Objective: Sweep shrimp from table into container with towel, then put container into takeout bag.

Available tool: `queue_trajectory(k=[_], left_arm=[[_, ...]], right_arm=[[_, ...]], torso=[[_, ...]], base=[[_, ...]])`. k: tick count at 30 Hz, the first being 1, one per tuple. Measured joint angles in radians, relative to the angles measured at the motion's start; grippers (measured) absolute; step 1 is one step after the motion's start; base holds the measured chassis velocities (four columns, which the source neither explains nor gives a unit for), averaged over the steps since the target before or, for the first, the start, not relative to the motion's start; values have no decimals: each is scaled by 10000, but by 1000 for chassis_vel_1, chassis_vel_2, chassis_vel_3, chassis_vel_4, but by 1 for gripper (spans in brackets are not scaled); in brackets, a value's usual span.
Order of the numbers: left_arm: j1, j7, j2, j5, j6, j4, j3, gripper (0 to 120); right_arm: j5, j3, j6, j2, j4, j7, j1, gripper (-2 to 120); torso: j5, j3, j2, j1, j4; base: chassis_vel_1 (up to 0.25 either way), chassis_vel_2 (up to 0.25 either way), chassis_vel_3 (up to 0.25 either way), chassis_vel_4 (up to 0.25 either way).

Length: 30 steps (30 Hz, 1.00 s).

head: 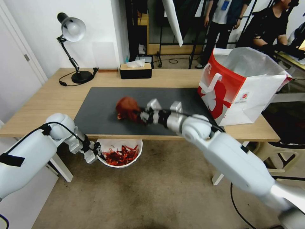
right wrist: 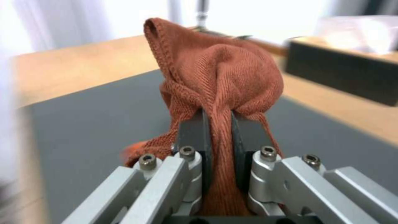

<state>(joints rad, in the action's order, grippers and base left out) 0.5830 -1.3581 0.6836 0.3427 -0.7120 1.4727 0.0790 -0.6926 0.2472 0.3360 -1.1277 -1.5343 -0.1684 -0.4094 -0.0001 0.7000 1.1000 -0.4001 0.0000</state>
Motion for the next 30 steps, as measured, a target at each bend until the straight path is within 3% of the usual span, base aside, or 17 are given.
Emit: queue_trajectory(k=[5,8,9,13,30], left_arm=[[15,-3,-29,6,-6,-8,-15,0],[15,-9,-35,8,-7,-15,-17,0],[15,-11,-40,7,-26,-57,-34,0],[56,-11,-32,6,-57,-87,-111,0],[24,-11,-37,-14,-159,-252,-222,0]], right_arm=[[554,74,-62,-966,2061,477,958,8],[767,172,-52,-1255,2606,498,1224,8],[1172,465,114,-1775,3750,283,1730,8],[1541,755,230,-2052,4616,-263,2080,8],[1536,1866,-26,-1886,4481,-1991,2182,8]], torso=[[0,0,0,-1,1],[-1,1,0,-1,1],[-1,0,0,-1,2],[-1,1,-1,-1,0],[-1,-1,0,0,0]], base=[[0,0,0,0],[0,0,0,0],[0,0,0,0],[0,0,0,0],[0,0,0,0]])
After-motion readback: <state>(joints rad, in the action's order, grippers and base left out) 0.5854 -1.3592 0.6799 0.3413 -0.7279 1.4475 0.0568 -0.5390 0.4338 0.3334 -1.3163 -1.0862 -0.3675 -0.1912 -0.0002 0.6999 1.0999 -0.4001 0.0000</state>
